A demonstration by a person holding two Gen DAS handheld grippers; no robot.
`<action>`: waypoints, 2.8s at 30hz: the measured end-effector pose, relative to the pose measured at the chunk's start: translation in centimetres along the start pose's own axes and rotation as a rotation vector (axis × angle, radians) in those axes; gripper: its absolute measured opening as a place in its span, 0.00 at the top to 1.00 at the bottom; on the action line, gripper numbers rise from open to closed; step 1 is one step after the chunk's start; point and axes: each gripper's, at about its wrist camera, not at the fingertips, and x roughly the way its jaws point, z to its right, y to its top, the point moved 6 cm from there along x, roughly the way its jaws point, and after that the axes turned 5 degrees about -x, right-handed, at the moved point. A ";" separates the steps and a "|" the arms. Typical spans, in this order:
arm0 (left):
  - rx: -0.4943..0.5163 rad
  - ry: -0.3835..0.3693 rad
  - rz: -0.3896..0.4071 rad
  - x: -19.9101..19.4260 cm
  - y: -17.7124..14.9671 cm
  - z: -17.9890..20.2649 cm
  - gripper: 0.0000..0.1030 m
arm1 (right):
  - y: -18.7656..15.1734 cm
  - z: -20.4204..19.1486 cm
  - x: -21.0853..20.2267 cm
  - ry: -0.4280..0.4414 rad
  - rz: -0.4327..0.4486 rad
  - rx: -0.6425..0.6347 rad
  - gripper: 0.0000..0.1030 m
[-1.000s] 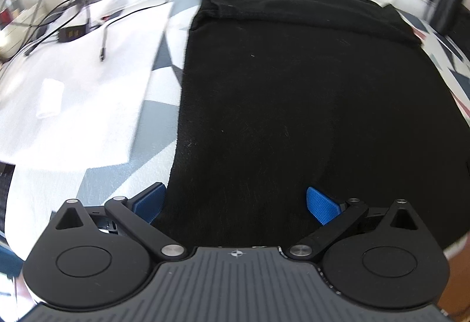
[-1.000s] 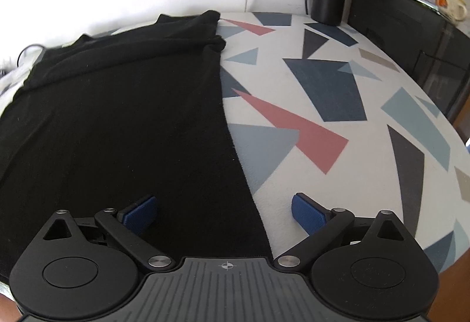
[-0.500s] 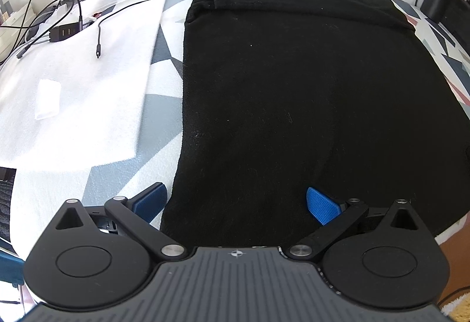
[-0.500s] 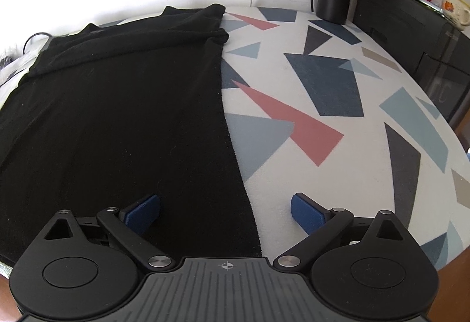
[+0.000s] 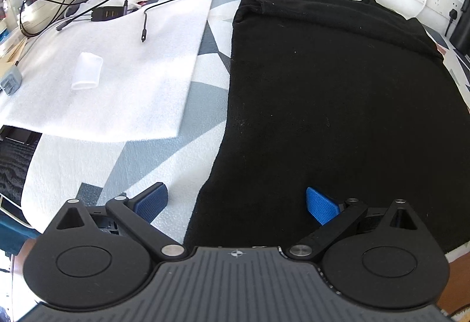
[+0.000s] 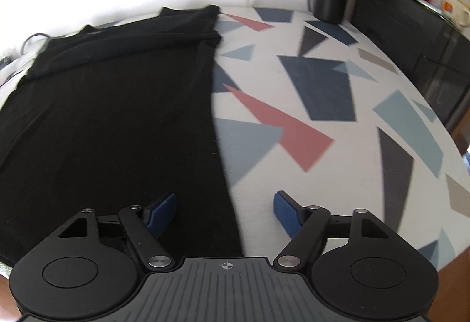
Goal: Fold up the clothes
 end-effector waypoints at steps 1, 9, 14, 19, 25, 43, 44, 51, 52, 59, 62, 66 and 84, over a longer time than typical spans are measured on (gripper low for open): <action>-0.001 0.001 0.003 0.0 0.0 0.1 0.00 | 0.2 -0.4 0.0 0.010 0.005 -0.010 0.44; 0.062 -0.062 0.048 -0.9 0.2 1.0 0.51 | 1.4 -1.0 0.4 0.069 0.030 -0.001 0.86; 0.024 -0.109 0.033 -1.4 -0.1 1.9 0.92 | 1.4 -0.2 0.5 0.137 0.018 0.072 0.96; -0.012 -0.127 0.011 -2.7 -1.1 1.7 0.93 | 0.8 0.9 -1.4 0.163 0.046 0.164 0.97; -0.008 -0.187 -0.063 -4.2 -4.5 2.1 0.93 | -2.2 2.0 -4.1 0.158 0.003 0.212 0.97; -0.065 -0.280 0.225 -7.3 6.2 2.2 0.93 | 3.8 3.0 -5.8 0.209 0.157 0.358 0.97; -0.066 -0.288 0.240 -7.4 6.9 2.2 0.93 | 4.7 3.1 -6.0 0.211 0.177 0.369 0.97; -0.051 -0.326 0.314 -7.3 11.0 2.5 0.93 | 8.7 4.7 -5.8 0.218 0.262 0.515 0.97; -0.046 -0.328 0.321 -7.1 11.6 2.6 0.93 | 9.2 4.6 -5.8 0.214 0.269 0.521 0.97; -0.041 -0.348 0.344 -5.4 15.5 2.4 0.93 | 13.5 3.3 -5.7 0.177 0.346 0.483 0.97; -0.030 -0.364 0.340 -4.6 16.0 2.0 0.93 | 14.9 2.8 -5.5 0.157 0.376 0.481 0.97; 0.002 -0.369 0.286 -2.7 15.9 1.8 0.93 | 15.7 2.0 -5.1 0.126 0.401 0.494 0.97; -0.033 -0.309 0.265 3.1 20.7 3.0 0.93 | 19.2 2.0 2.5 0.109 0.365 0.506 0.97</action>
